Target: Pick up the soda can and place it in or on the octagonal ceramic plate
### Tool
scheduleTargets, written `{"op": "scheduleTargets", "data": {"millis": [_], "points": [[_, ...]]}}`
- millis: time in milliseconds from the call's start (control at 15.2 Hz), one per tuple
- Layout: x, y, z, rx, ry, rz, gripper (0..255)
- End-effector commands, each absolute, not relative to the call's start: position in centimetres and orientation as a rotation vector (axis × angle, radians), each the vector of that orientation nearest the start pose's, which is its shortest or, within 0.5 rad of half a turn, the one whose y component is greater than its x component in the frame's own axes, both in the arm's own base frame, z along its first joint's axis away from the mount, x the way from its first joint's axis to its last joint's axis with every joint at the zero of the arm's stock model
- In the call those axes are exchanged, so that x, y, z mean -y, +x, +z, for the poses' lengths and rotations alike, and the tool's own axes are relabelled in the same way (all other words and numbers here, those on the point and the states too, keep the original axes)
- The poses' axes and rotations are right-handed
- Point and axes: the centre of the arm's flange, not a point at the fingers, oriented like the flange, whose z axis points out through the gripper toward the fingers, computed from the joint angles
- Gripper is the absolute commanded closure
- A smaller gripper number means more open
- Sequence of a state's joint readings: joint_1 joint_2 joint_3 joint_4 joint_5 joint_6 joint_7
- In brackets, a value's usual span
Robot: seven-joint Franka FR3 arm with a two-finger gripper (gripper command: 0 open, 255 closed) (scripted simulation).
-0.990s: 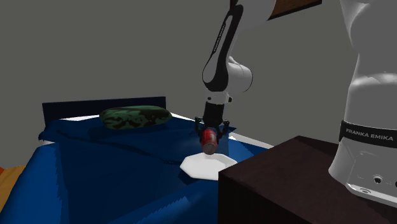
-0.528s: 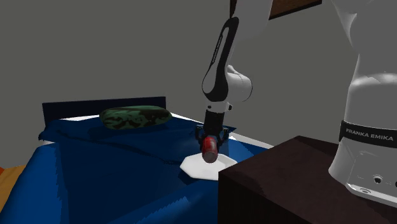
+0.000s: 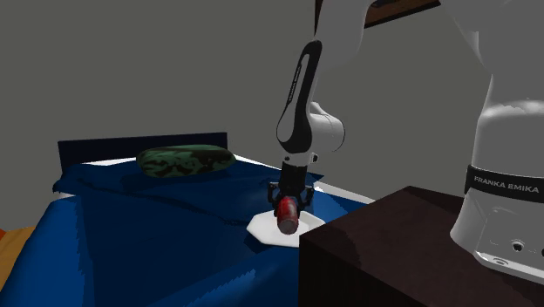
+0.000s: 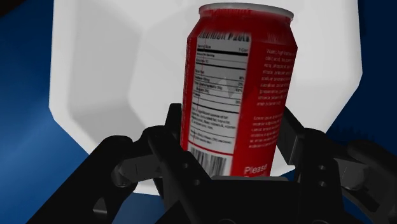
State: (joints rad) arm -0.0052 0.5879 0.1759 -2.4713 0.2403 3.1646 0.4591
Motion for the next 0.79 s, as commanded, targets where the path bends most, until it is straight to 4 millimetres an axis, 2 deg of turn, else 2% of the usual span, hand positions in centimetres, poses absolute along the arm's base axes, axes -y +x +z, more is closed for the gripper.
{"op": "scheduleTargets", "data": {"millis": [0,264,330,660,726], "points": [[-6.7,45.1,7.8,-0.837,-2.892,-0.099,255],[-6.7,45.1,7.8,-0.837,-2.892,-0.099,255],[-6.7,45.1,7.8,-0.837,-2.892,-0.099,0],[-6.7,45.1,7.8,-0.837,-2.892,-0.099,0],[-6.6,45.0,9.2,-0.837,-2.892,-0.099,0]]}}
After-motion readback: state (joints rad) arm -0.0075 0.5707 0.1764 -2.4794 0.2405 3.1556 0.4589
